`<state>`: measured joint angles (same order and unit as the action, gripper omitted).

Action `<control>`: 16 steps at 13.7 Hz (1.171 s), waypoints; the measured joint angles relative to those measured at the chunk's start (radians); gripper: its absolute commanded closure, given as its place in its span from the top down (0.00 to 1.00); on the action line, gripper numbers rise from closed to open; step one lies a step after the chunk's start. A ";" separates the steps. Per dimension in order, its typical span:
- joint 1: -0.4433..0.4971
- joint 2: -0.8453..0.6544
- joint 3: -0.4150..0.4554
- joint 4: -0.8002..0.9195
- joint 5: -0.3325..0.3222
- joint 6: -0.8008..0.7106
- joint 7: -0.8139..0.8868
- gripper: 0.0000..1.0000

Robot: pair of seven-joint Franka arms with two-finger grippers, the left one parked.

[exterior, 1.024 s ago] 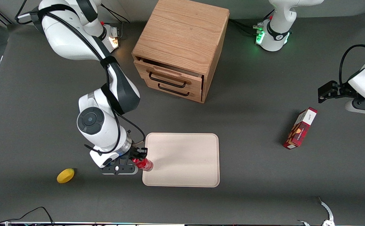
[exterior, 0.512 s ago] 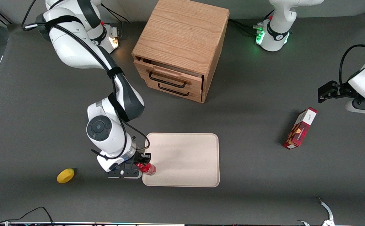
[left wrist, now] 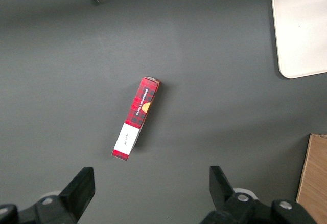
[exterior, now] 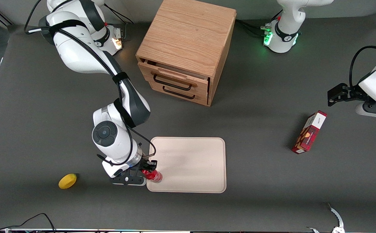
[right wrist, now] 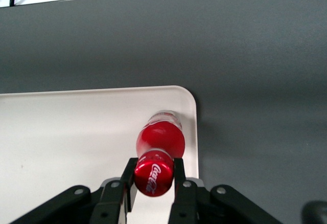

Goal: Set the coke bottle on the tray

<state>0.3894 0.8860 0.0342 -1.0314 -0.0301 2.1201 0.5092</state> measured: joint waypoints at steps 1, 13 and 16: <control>0.001 0.000 0.000 0.000 0.000 0.001 0.002 0.39; 0.003 -0.001 0.000 0.009 -0.012 0.005 0.017 0.93; 0.003 -0.023 0.000 0.025 -0.012 -0.022 0.018 1.00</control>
<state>0.3927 0.8627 0.0340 -1.0061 -0.0418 2.0983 0.5275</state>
